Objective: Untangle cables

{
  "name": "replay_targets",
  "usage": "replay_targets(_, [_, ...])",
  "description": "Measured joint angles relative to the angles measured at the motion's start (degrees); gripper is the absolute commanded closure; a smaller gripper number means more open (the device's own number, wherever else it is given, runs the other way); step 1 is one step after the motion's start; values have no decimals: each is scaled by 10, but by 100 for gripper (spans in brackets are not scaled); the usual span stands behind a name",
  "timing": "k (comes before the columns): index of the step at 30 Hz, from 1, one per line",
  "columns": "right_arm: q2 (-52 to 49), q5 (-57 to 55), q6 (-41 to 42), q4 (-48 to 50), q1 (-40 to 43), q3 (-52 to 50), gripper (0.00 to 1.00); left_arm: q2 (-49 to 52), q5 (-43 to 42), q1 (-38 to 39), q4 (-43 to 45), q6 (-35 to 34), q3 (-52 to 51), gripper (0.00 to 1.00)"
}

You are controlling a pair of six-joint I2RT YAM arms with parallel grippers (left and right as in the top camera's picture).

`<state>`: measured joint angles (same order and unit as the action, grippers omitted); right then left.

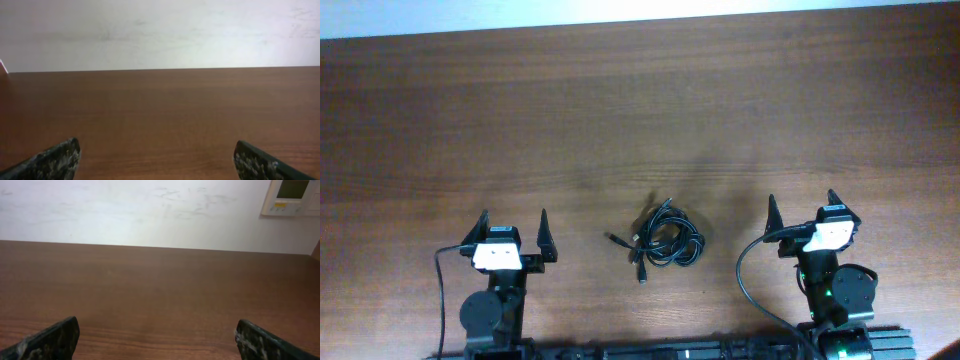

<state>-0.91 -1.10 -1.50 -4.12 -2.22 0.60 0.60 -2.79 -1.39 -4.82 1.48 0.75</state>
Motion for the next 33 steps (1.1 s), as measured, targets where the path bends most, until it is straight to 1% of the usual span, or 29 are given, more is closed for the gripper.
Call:
replay_targets(2, [0, 0, 0, 0, 0, 0, 2, 0, 1, 0, -20, 0, 8, 1])
replay_targets(6, [0, 0, 0, 0, 0, 0, 2, 0, 1, 0, -109, -25, 47, 1])
replay_targets(8, [0, 0, 0, 0, 0, 0, 2, 1, 0, 0, -139, -33, 67, 1])
replay_targets(11, [0, 0, 0, 0, 0, 0, 2, 11, 0, 0, -175, -41, 113, 1])
replay_targets(13, [0, 0, 0, 0, 0, 0, 2, 41, -1, 0, -197, -43, 153, 1])
replay_targets(16, [0, 0, 0, -1, 0, 0, 2, 124, 0, 0, -258, -43, 236, 1])
replay_targets(20, [0, -2, 0, 0, 0, 0, 2, 265, -5, 0, -264, -43, 320, 1])
replay_targets(23, [0, -2, 0, 0, 0, 0, 2, 353, -40, 0, -280, -36, 355, 1])
replay_targets(25, [0, -2, 0, 0, 0, 0, 2, 429, -95, 0, -294, -12, 395, 1])
replay_targets(27, [0, -2, 0, 0, 0, 0, 2, 500, -137, 0, -347, 15, 448, 1])
replay_targets(30, [0, -2, 0, 0, 0, 0, 2, 587, -164, 13, -406, 50, 513, 1])
replay_targets(33, [0, -2, 0, 0, 0, 0, 2, 643, -174, 63, -416, 67, 544, 1])
